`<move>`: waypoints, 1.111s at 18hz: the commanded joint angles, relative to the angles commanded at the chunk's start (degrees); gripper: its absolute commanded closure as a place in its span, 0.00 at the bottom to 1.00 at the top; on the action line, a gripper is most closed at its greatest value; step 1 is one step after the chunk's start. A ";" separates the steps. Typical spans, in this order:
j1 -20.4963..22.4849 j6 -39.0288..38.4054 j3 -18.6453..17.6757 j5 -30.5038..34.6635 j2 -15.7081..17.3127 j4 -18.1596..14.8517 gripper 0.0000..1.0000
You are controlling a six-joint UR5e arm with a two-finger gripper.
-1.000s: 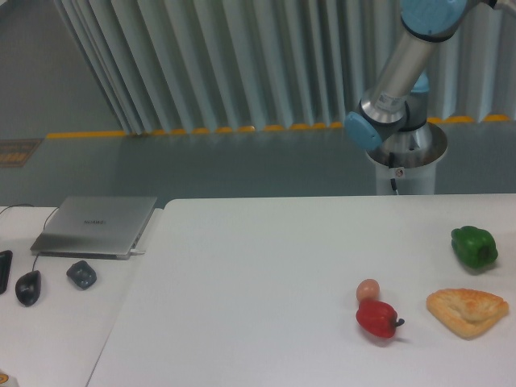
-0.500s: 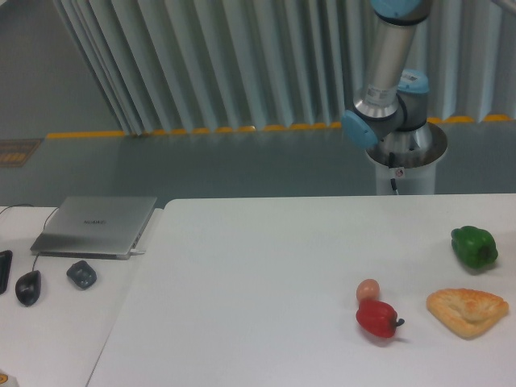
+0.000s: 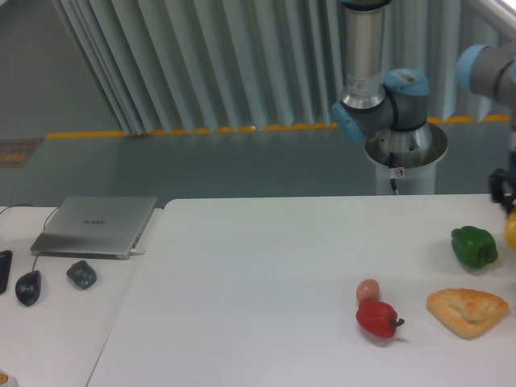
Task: Place the yellow pepper on the table
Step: 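Carry the yellow pepper in the gripper down toward the flat bread, then open the gripper to release the yellow pepper beside the bread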
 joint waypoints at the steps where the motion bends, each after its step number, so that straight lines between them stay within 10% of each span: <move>1: -1.15 -1.14 0.00 0.09 -0.79 0.09 0.72; 17: -10.56 1.40 -2.20 10.36 -9.75 4.57 0.70; 20: -11.79 0.52 -1.85 11.08 -10.55 5.62 0.53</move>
